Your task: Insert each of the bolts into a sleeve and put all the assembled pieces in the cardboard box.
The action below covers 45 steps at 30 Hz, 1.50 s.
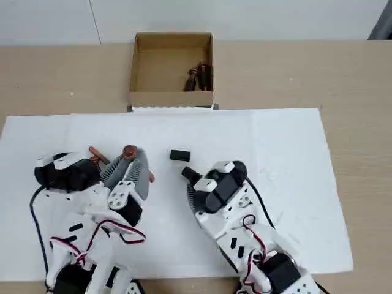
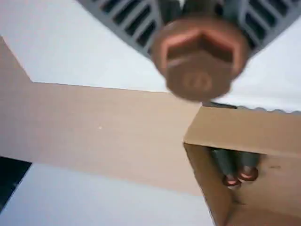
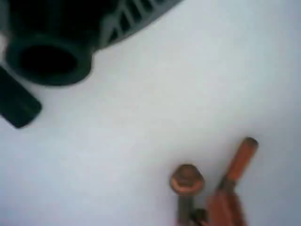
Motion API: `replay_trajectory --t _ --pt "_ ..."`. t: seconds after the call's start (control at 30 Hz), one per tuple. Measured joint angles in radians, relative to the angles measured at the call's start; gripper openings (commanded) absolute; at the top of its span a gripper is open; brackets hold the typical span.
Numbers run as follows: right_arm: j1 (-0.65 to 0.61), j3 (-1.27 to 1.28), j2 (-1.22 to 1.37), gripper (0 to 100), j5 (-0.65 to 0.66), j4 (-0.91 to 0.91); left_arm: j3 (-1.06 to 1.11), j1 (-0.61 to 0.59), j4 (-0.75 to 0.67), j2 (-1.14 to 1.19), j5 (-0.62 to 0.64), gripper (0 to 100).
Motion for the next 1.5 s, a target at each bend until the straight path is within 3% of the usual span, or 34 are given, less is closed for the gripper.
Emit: replay_trajectory --t 0.33,0.77,0.97,1.37,1.5 --pt "-0.086 0.006 0.0 0.2 0.006 -0.032 0.002 0.117 -0.032 0.0 0.101 1" --pt "-0.1 0.006 0.0 0.2 0.032 -0.032 0.034 0.112 -0.072 0.0 0.101 1" --pt "-0.021 0.006 0.0 0.2 0.035 -0.032 0.048 0.002 -0.068 0.0 0.005 1" --pt "0.077 0.006 0.0 0.2 0.035 -0.032 -0.103 -0.028 0.19 0.002 -0.055 1" --pt "0.126 0.006 0.0 0.2 0.035 -0.032 -0.218 -0.028 0.275 0.13 -0.055 1"
